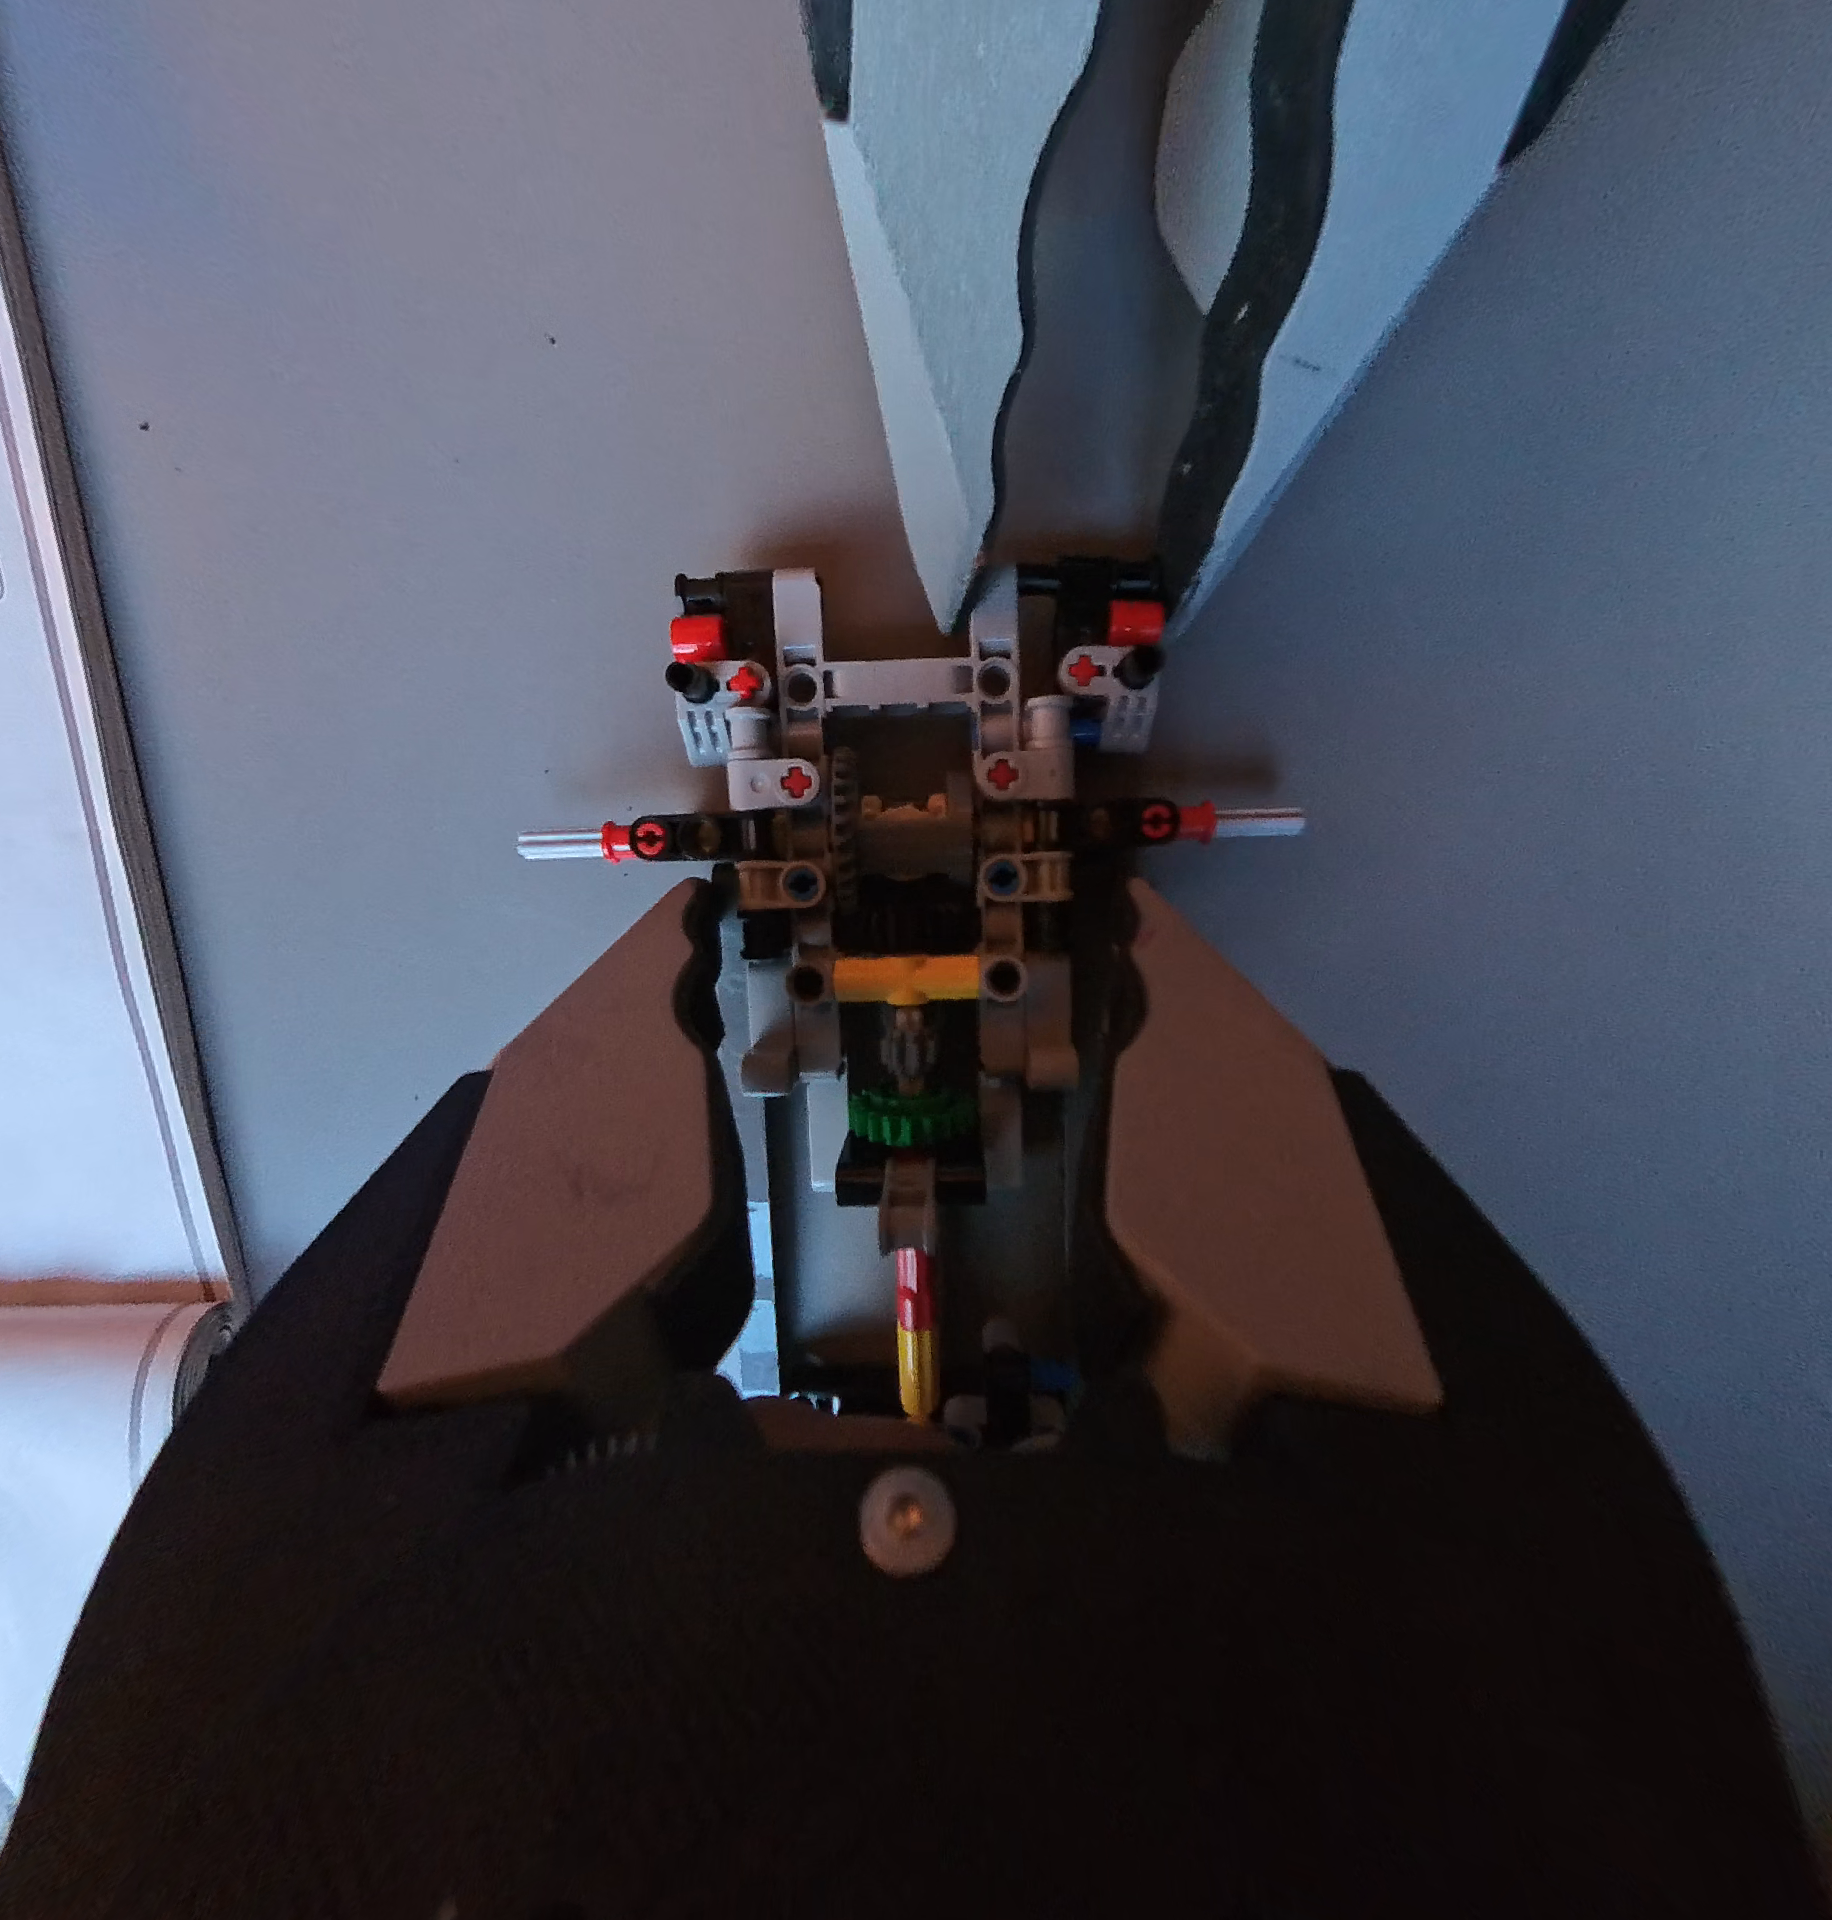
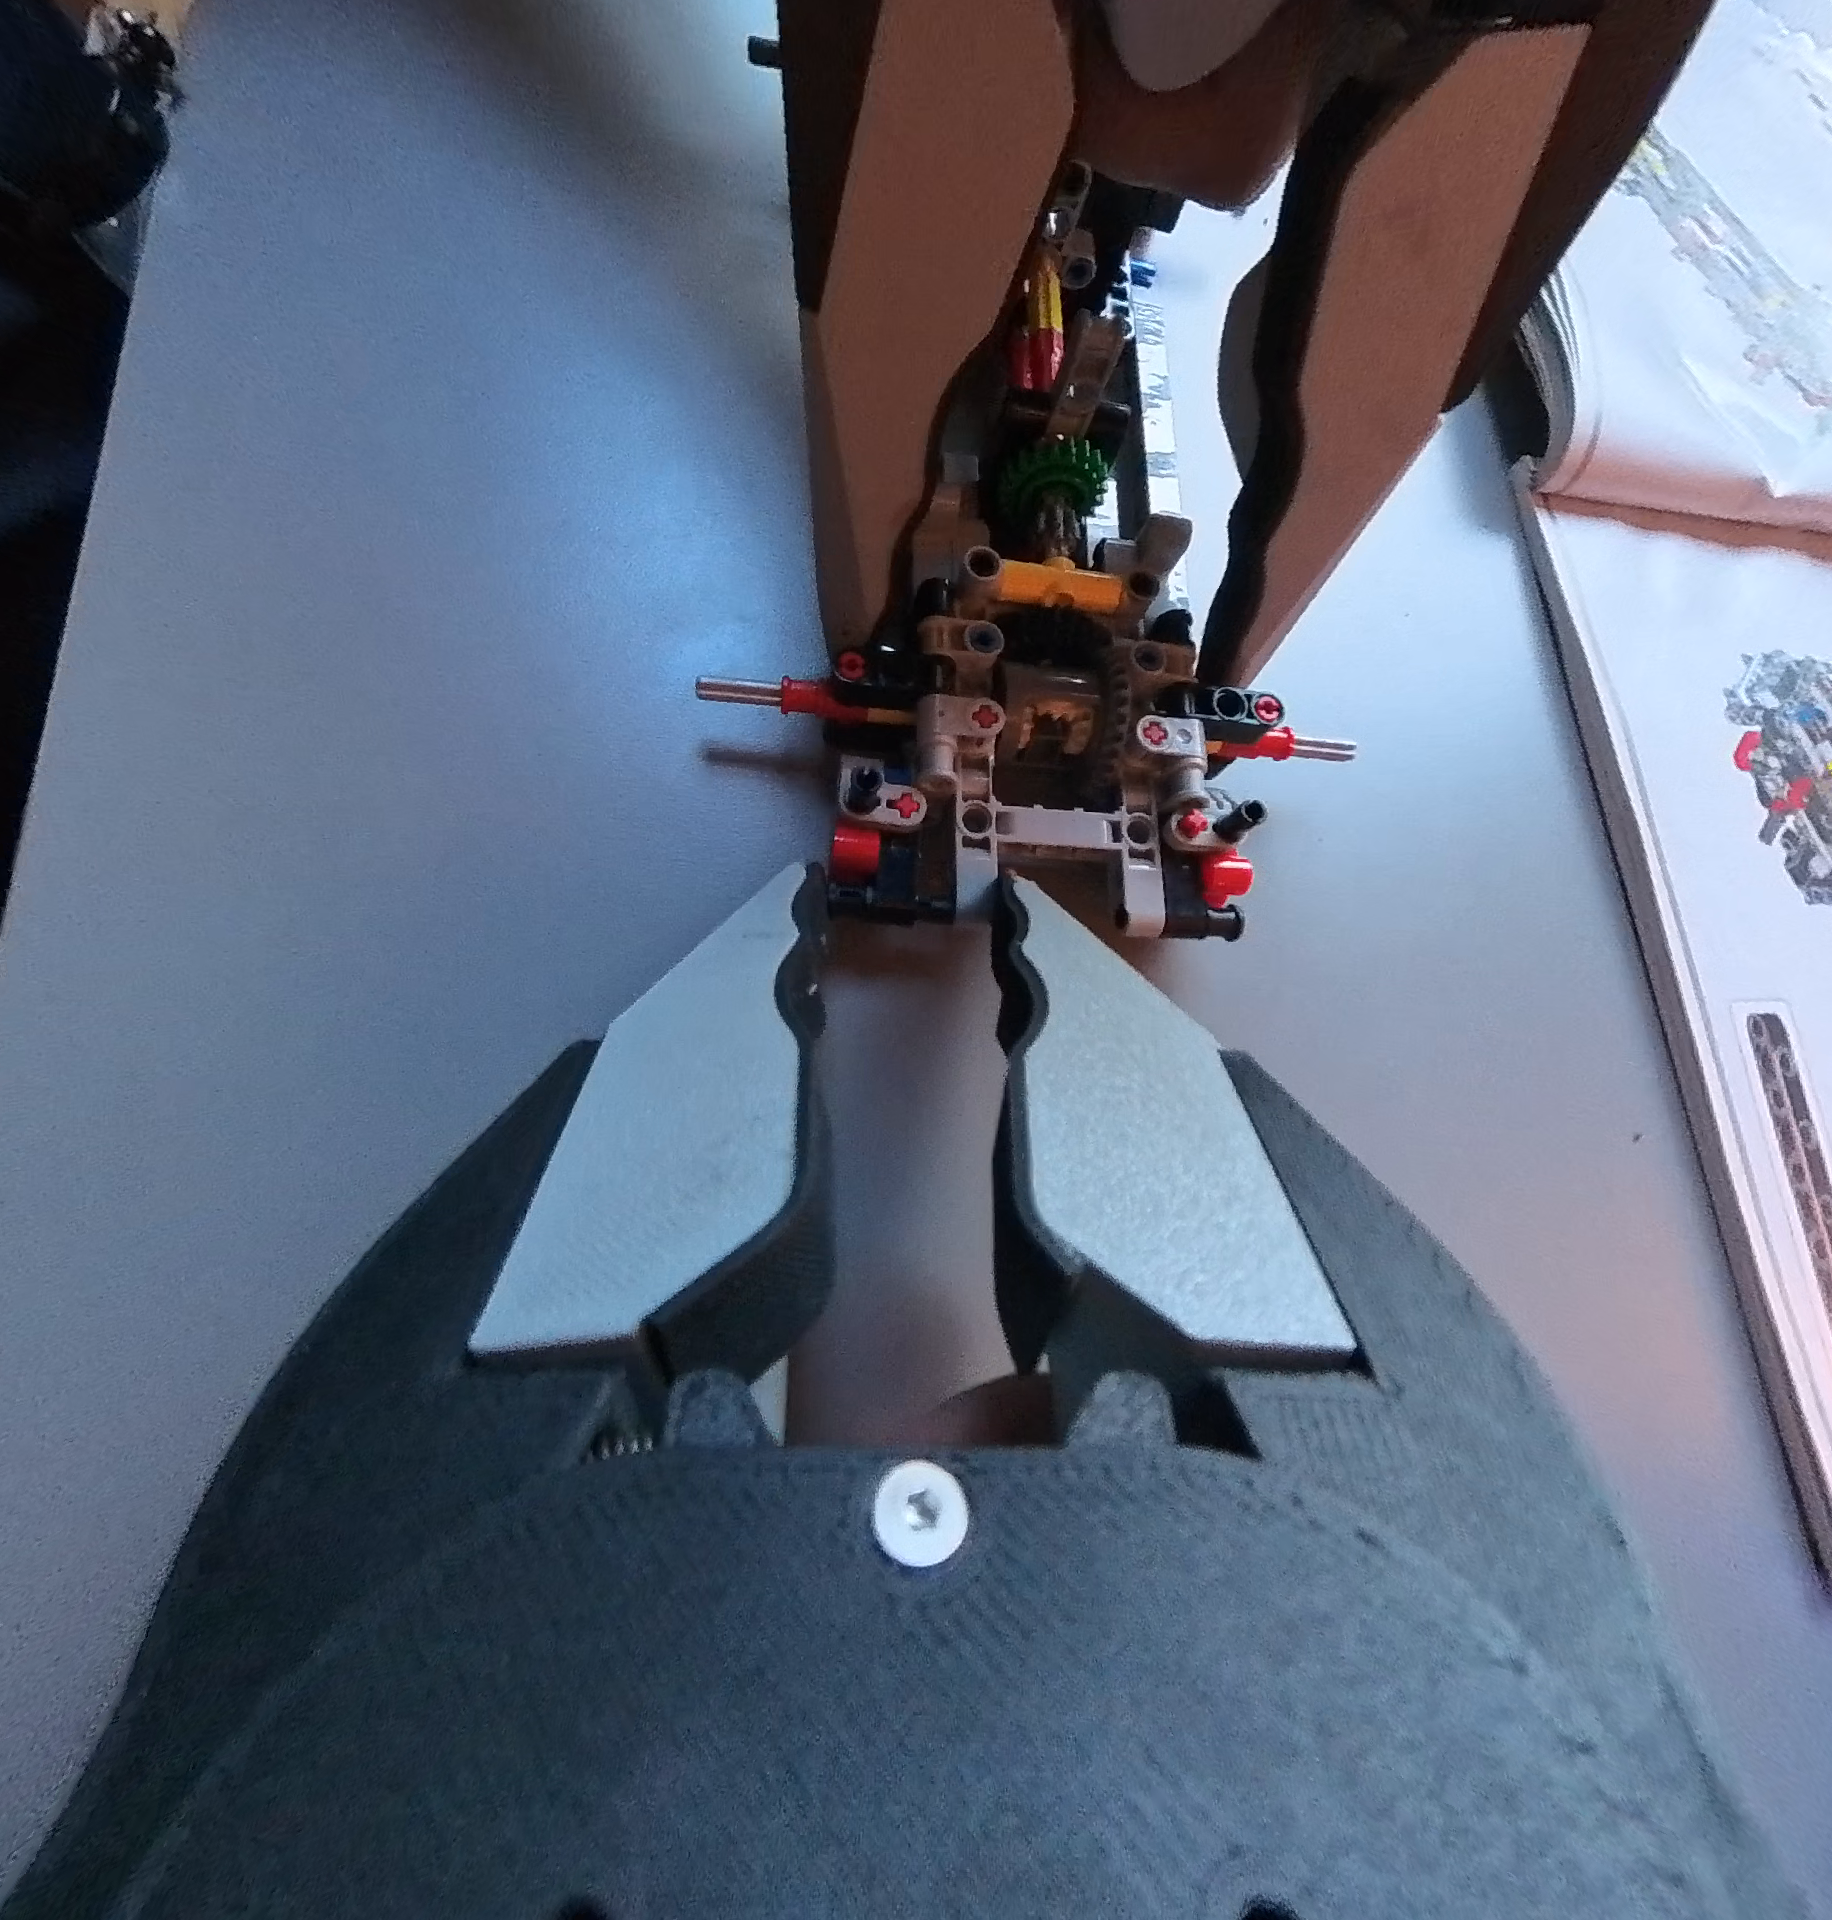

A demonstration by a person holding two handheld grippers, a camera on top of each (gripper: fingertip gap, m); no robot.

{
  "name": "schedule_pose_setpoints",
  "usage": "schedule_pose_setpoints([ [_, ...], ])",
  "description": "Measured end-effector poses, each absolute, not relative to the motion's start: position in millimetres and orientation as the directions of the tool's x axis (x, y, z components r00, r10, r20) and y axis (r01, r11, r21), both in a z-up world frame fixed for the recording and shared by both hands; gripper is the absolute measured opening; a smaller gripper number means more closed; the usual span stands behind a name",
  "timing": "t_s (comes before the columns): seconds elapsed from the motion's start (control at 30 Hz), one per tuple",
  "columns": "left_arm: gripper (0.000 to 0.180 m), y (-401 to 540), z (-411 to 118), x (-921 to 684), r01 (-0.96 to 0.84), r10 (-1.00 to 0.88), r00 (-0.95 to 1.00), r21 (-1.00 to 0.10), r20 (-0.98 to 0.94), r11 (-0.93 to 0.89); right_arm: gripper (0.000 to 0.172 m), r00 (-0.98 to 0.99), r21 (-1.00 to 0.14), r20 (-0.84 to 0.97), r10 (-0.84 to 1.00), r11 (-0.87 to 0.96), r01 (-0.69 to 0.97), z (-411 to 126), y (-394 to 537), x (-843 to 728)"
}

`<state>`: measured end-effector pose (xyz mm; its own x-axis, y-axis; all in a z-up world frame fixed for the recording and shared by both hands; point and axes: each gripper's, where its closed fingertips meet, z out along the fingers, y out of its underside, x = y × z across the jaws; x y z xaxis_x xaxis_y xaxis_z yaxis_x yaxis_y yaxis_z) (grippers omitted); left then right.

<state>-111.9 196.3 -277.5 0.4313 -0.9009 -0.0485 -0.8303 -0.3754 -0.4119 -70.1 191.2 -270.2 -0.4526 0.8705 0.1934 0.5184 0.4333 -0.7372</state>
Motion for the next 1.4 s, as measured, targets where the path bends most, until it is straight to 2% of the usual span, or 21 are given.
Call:
schedule_pose_setpoints([
  [0.33, 0.072, 194.8, -277.7, -113.8, -0.838, -0.908, 0.416, -0.404, -0.040, -0.366, 0.029, -0.528, -0.722, 0.247, 0.813, 0.518, 0.459, -271.9, 189.4, -72.1],
  [0.6, 0.072, 191.5, -277.7, -118.2, -0.851, -0.928, 0.370, -0.415, -0.038, -0.322, 0.027, -0.592, -0.751, 0.202, 0.780, 0.512, 0.418, -269.3, 181.5, -76.2],
  [0.8, 0.072, 195.7, -277.7, -121.2, -0.835, -0.911, 0.411, -0.416, -0.038, -0.359, 0.030, -0.447, -0.733, 0.280, 0.850, 0.490, 0.473, -271.0, 188.3, -81.4],
  [1.0, 0.072, 194.5, -278.0, -120.7, -0.845, -0.923, 0.384, -0.414, -0.031, -0.337, 0.030, -0.494, -0.729, 0.307, 0.813, 0.535, 0.427, -271.4, 186.7, -80.6],
  [1.2, 0.072, 193.9, -277.8, -120.7, -0.840, -0.914, 0.404, -0.410, -0.032, -0.357, 0.023, -0.541, -0.723, 0.308, 0.782, 0.562, 0.401, -271.8, 189.0, -81.9],
  [1.4, 0.072, 194.3, -277.5, -118.1, -0.816, -0.892, 0.451, -0.419, -0.033, -0.398, 0.025, -0.434, -0.729, 0.275, 0.858, 0.480, 0.487, -271.7, 190.4, -81.4],
])
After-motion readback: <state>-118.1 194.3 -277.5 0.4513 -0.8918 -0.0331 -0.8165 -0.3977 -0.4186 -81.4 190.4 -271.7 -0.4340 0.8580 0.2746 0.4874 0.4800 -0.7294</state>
